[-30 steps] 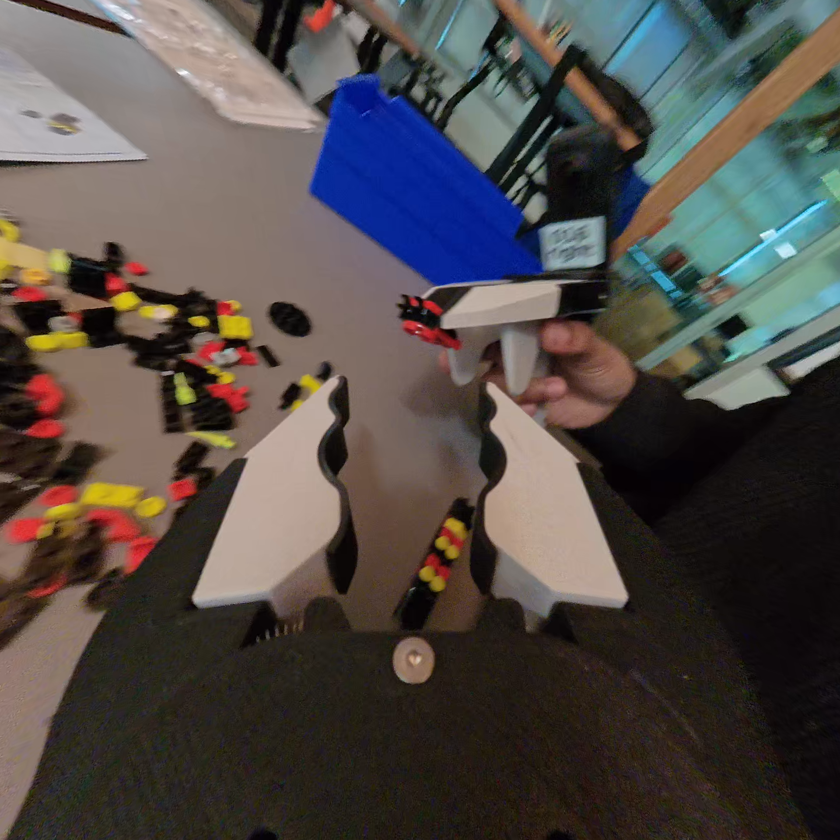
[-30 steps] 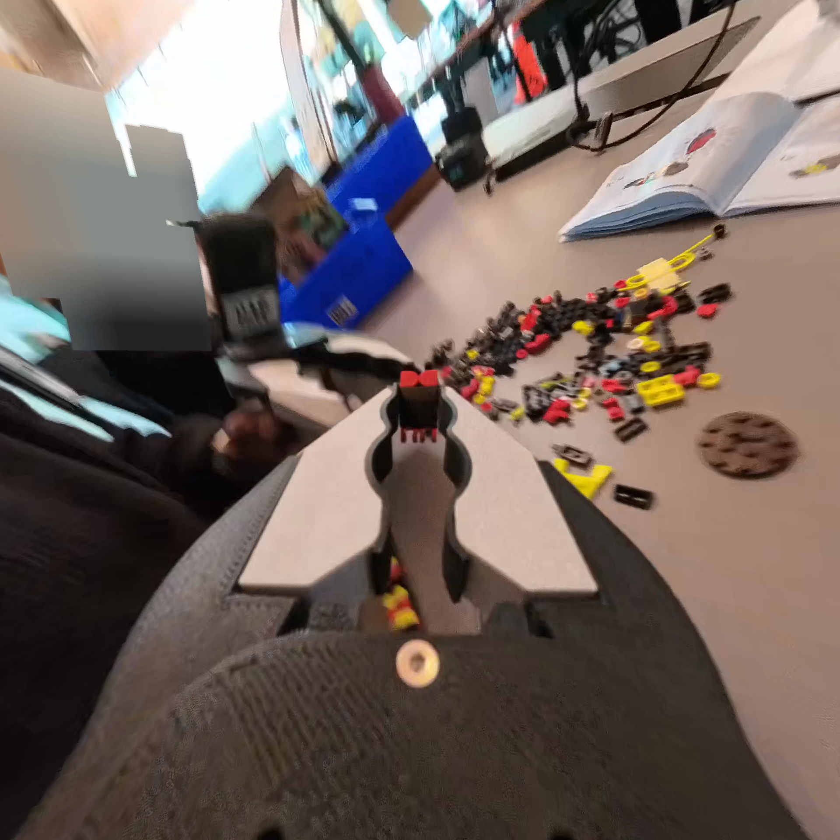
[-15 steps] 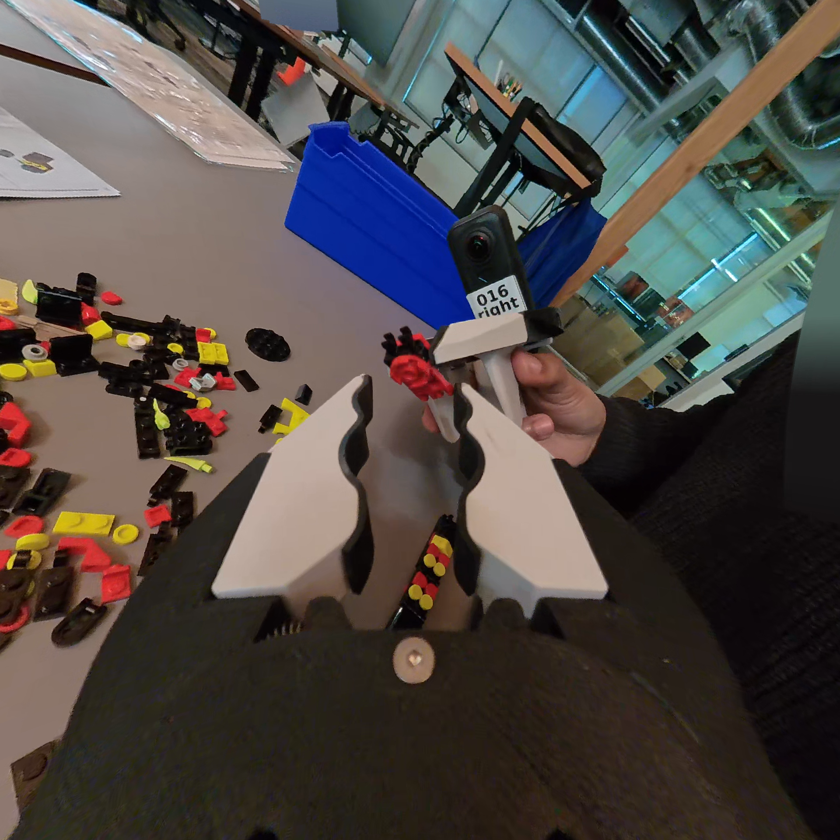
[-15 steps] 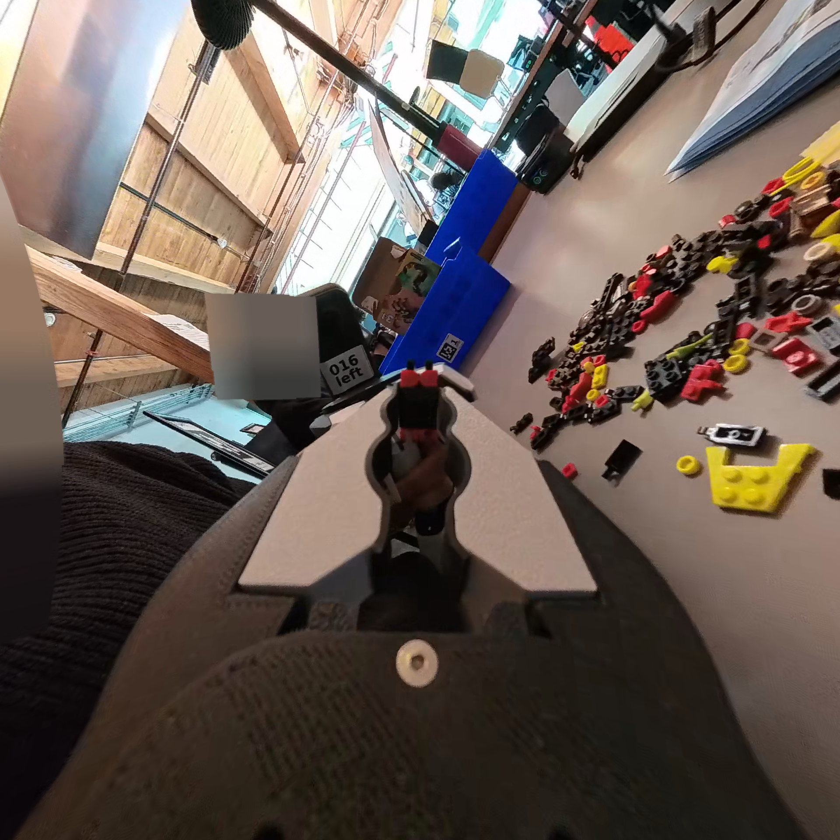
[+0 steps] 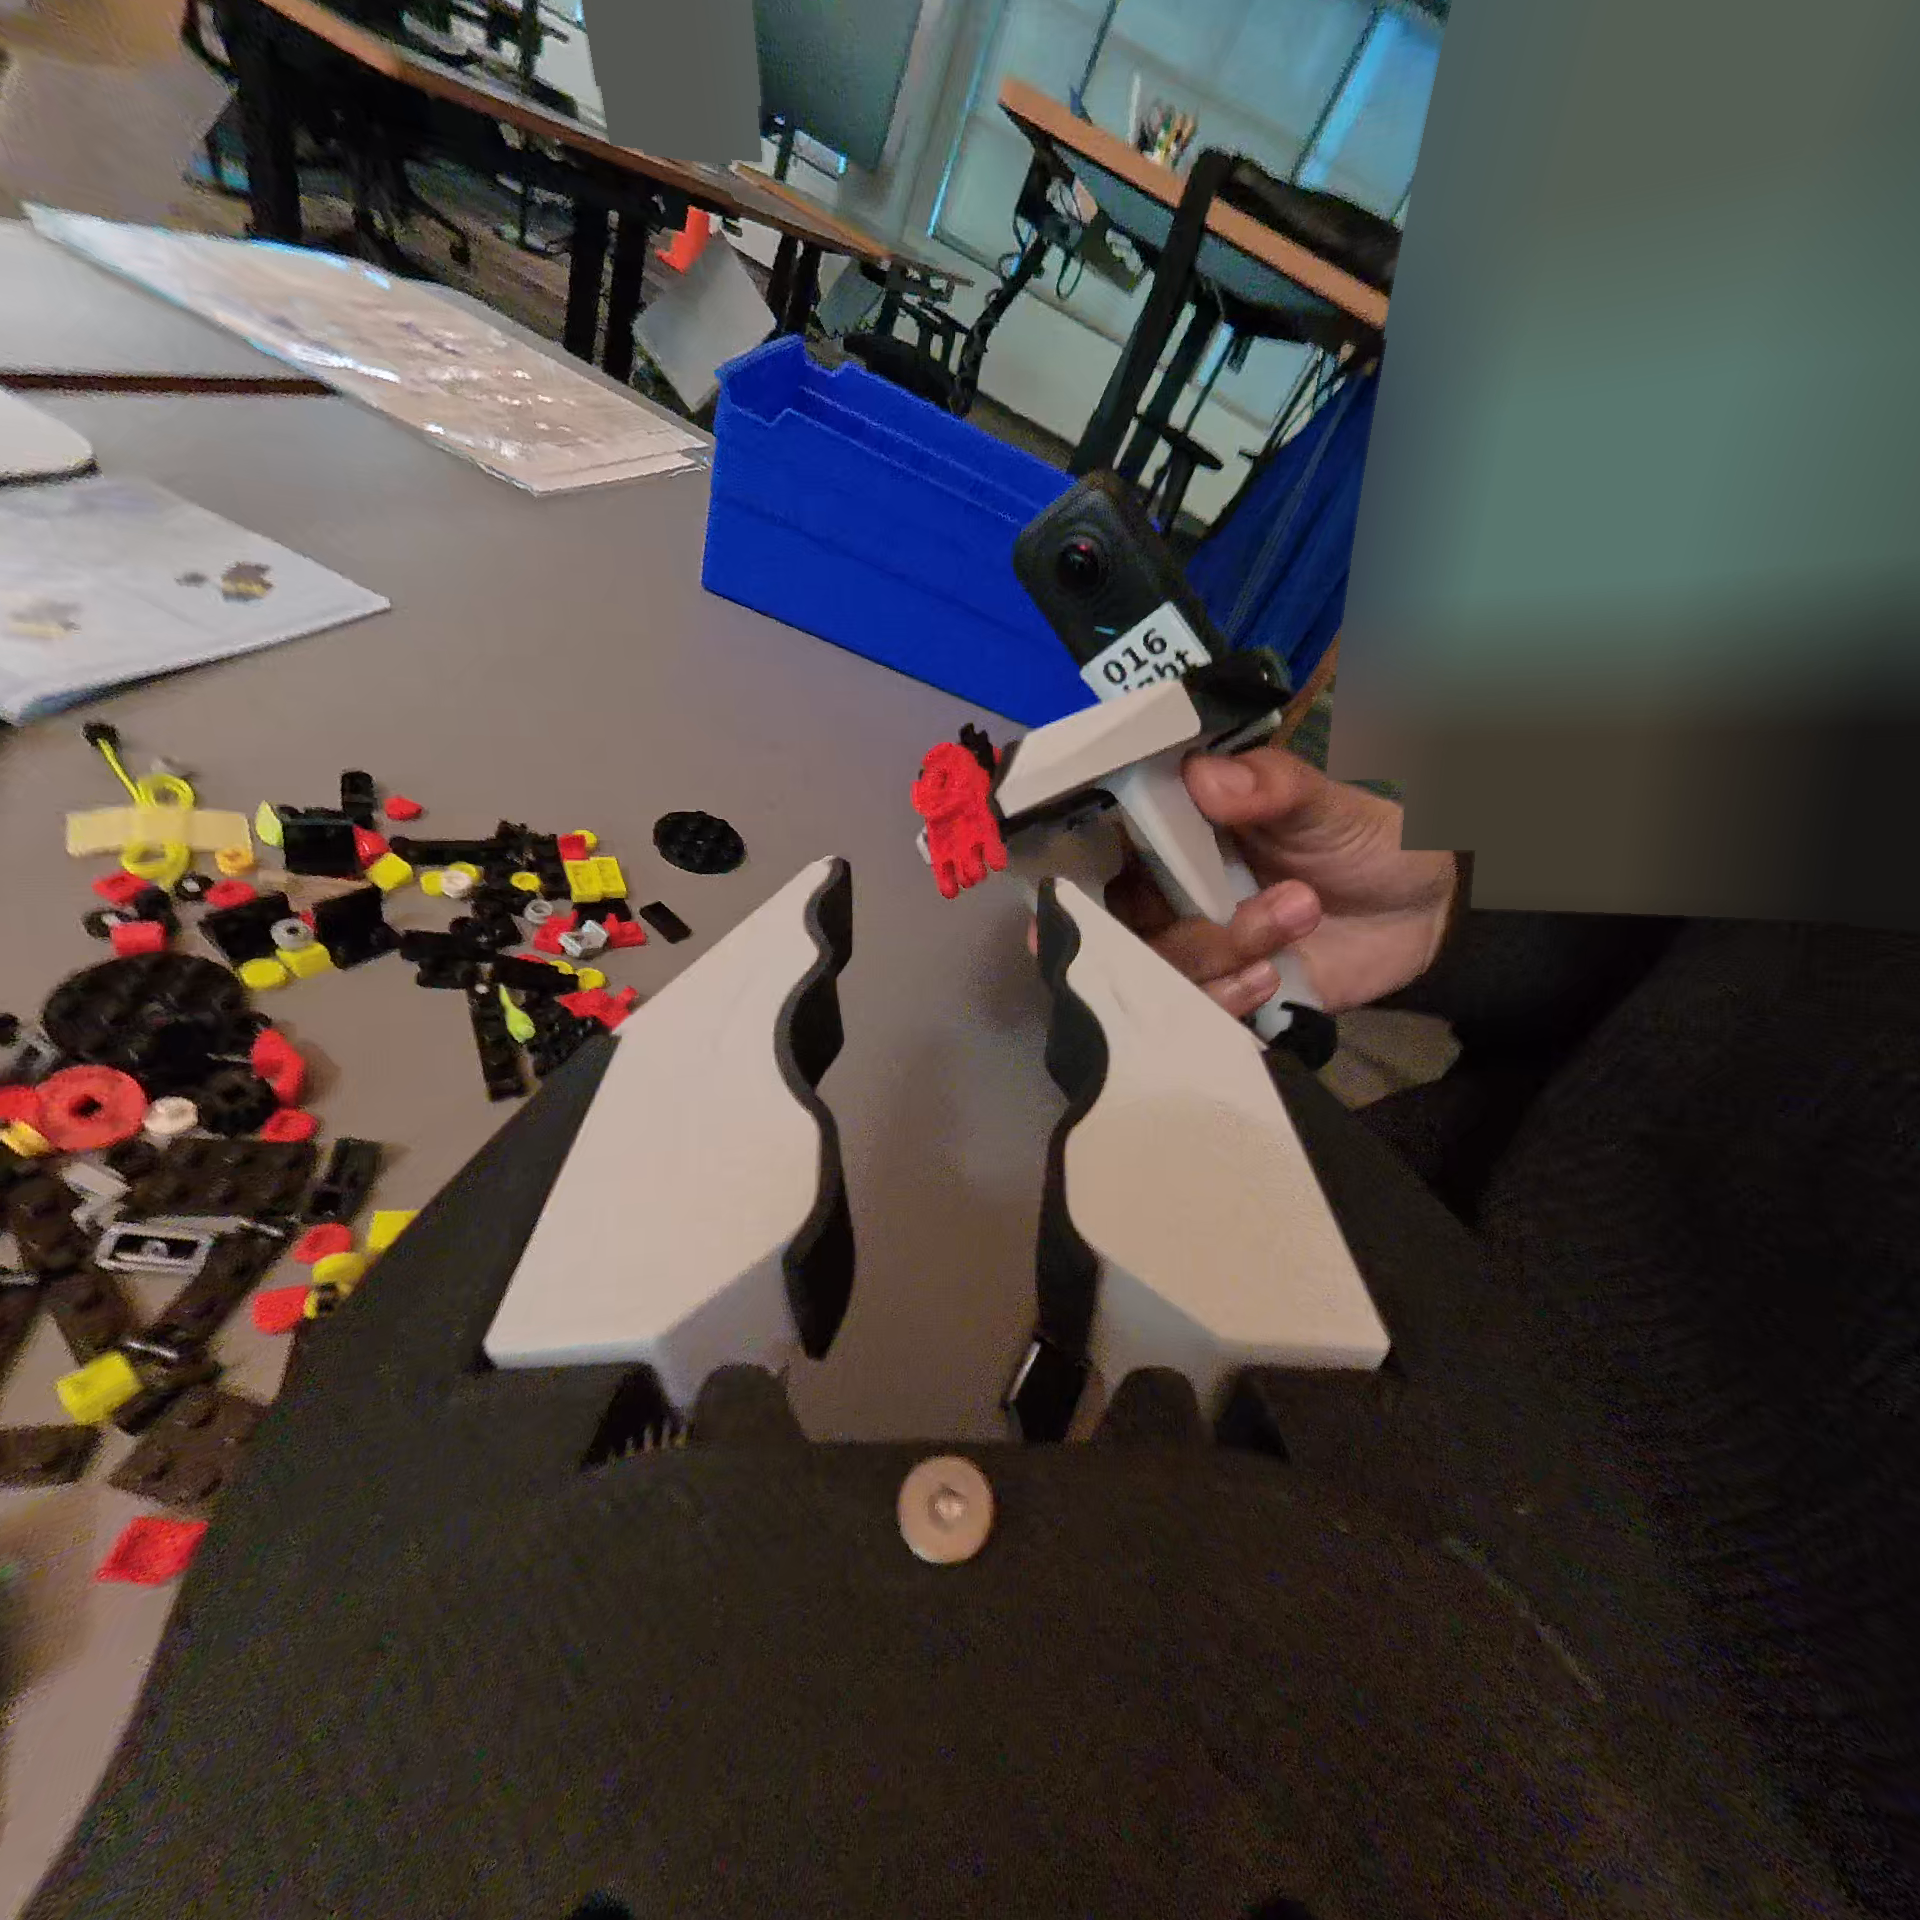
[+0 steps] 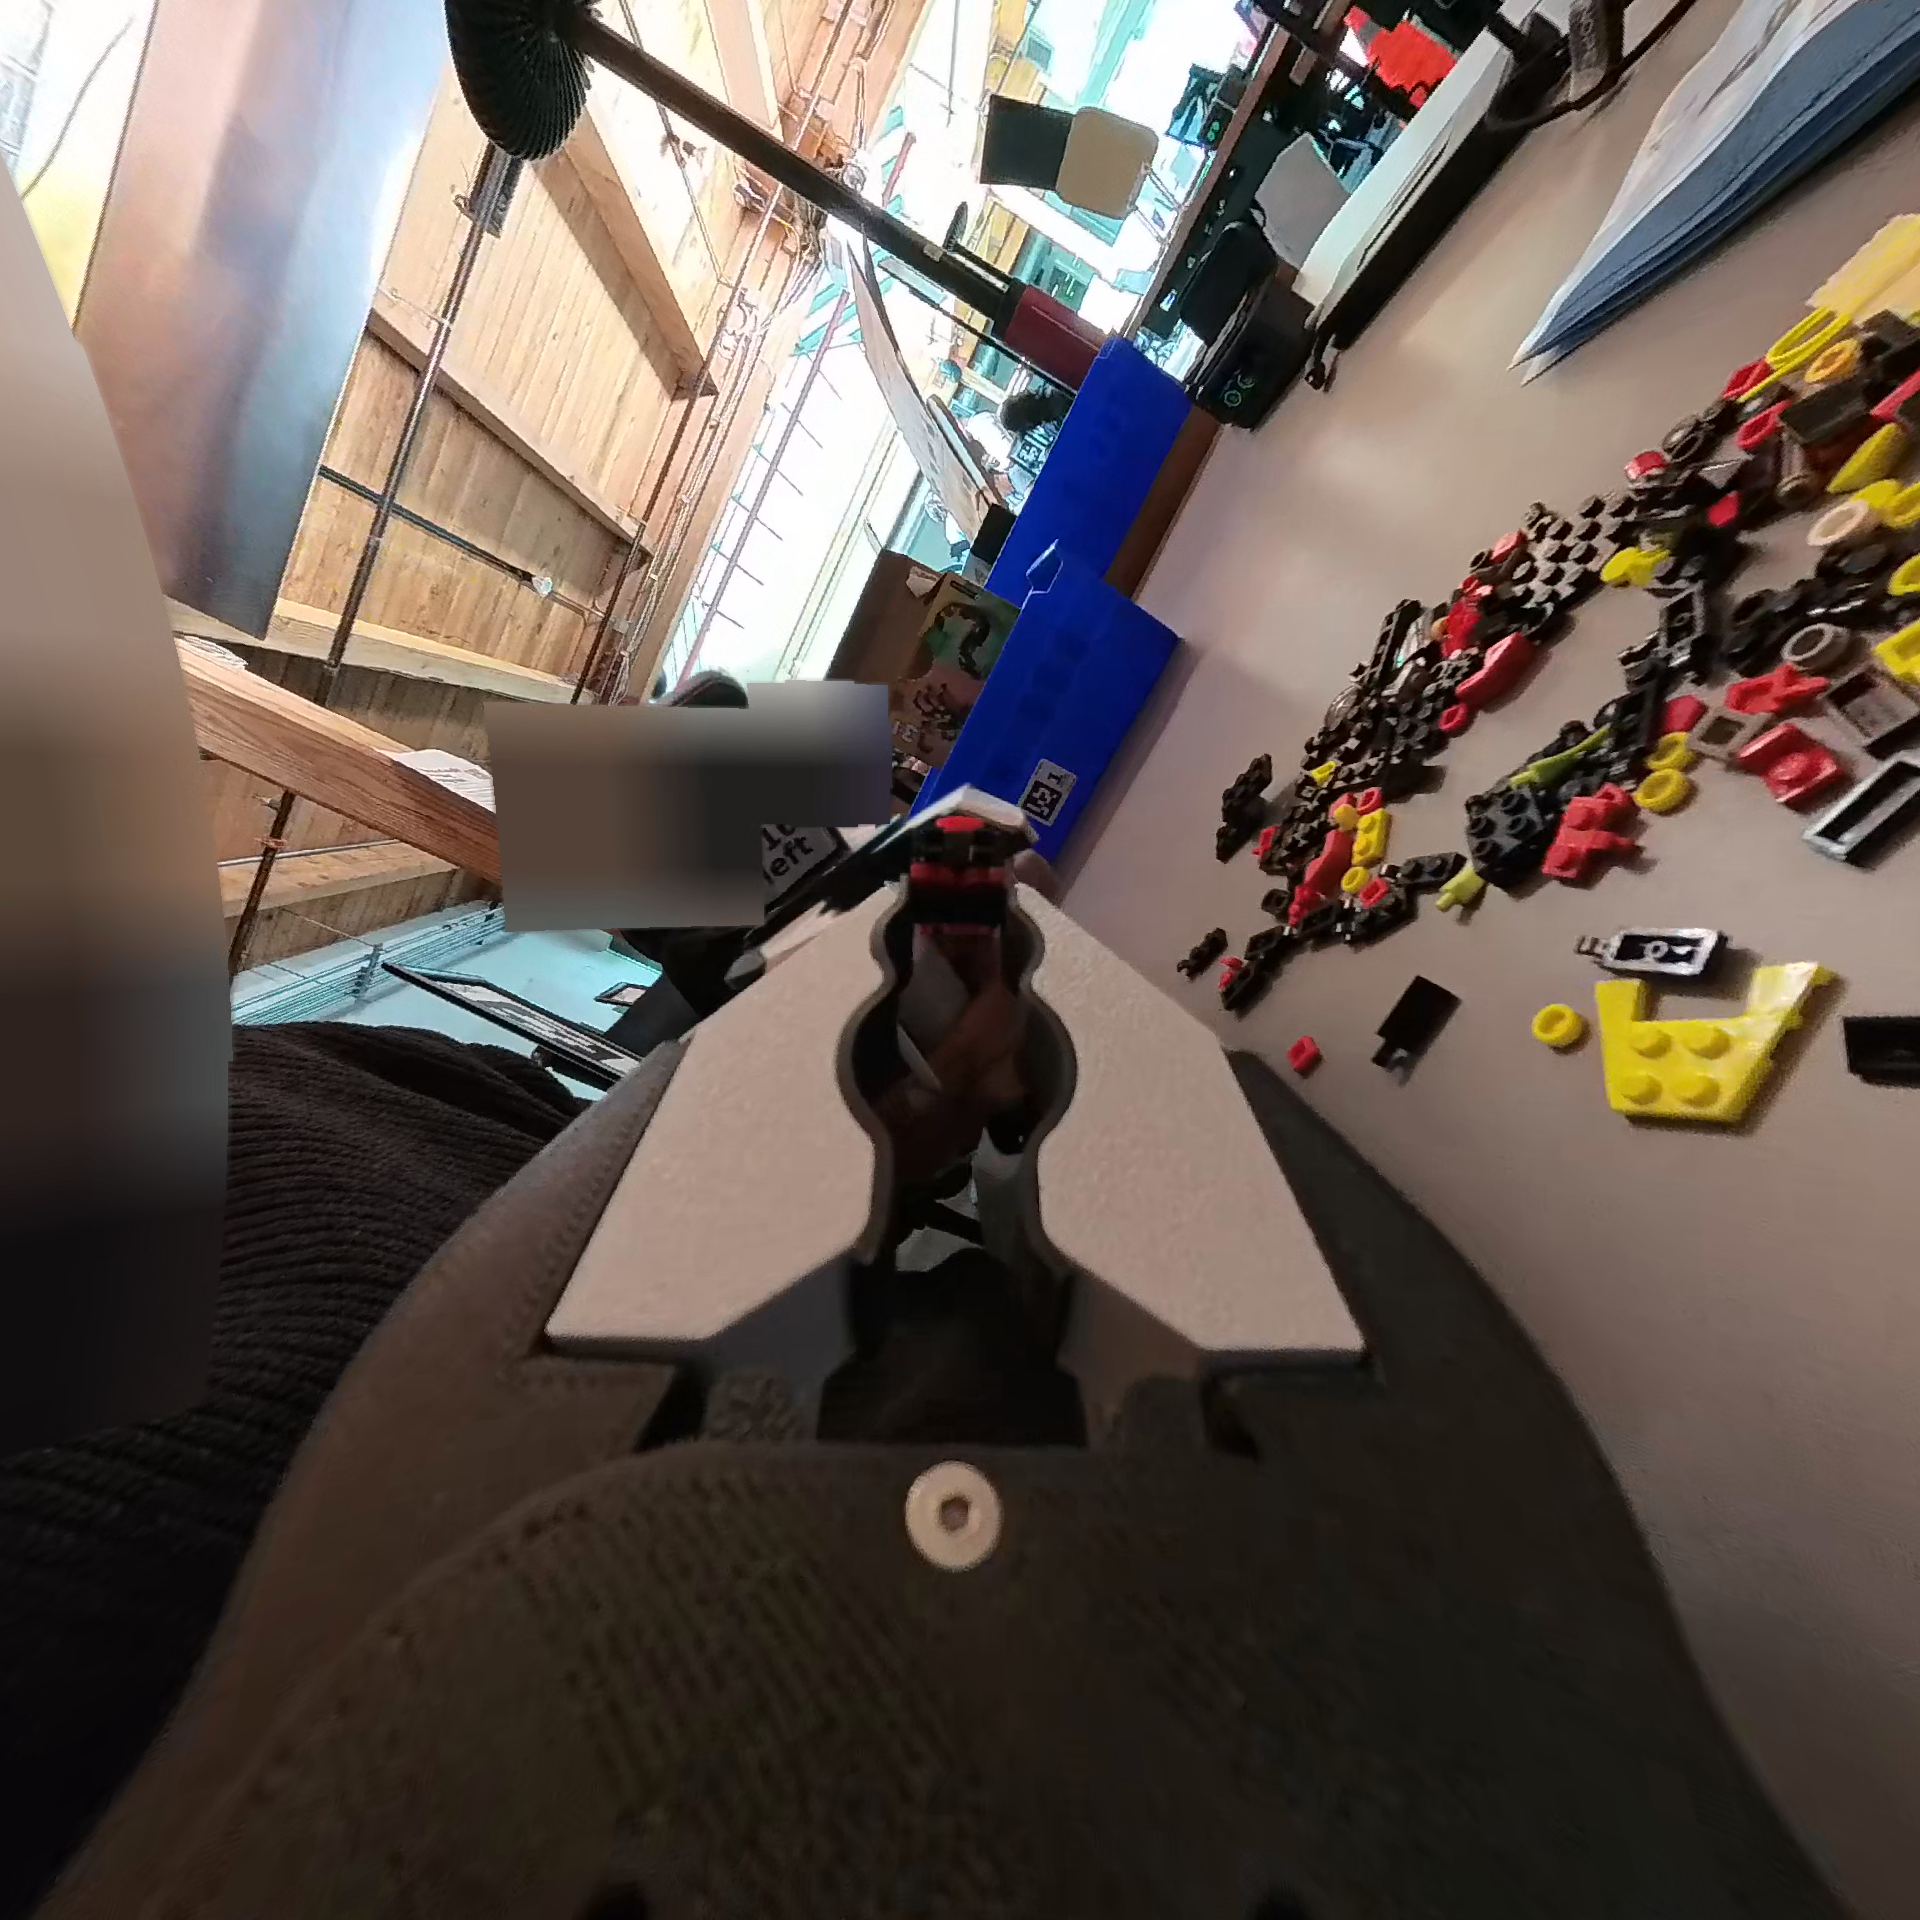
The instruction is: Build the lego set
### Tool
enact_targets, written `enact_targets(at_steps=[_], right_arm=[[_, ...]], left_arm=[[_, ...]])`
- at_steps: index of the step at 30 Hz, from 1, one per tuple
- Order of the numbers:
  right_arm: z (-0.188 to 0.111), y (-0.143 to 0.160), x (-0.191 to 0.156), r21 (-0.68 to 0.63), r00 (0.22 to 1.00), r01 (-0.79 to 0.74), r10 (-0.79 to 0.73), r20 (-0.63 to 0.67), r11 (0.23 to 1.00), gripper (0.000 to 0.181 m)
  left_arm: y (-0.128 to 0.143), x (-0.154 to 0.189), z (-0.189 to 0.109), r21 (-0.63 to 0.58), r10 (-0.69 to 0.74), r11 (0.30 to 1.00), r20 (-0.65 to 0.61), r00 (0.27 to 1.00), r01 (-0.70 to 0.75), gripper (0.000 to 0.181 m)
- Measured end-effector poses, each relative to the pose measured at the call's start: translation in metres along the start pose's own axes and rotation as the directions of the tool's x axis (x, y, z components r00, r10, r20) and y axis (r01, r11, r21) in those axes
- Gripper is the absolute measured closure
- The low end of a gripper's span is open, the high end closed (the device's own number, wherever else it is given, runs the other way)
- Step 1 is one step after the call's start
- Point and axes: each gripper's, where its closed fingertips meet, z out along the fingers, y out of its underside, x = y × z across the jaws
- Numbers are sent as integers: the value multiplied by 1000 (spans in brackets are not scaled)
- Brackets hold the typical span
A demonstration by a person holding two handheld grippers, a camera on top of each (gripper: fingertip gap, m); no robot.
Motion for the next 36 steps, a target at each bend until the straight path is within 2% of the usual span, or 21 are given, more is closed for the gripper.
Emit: enact_targets(at_steps=[5,10,15,22,30,33,36], right_arm=[[1,3,-1,-20,1000,-21,21,12,1000,167],[3,9,-2,-50,999,-34,36,24,998,167],[4,12,-5,-73,1000,1,1,28,997,167],[5,15,-8,-98,998,-8,13,54,995,165],[1,8,-11,-91,997,27,-20,69,996,164],[-6,-3,-10,-56,996,78,-75,47,995,160],[-14,-17,-10,-24,981,193,-193,1,981,162]], left_arm=[[10,7,6,-71,191,980,30,981,-188,149],[16,8,9,-106,295,952,61,954,-288,153],[14,5,7,-101,317,946,79,945,-309,173],[12,7,3,-85,277,958,37,960,-273,177],[-1,4,-5,2,96,995,-21,995,-96,178],[-8,1,-10,55,-56,997,-81,995,60,178],[-12,0,-14,73,-235,965,-185,954,252,179]])
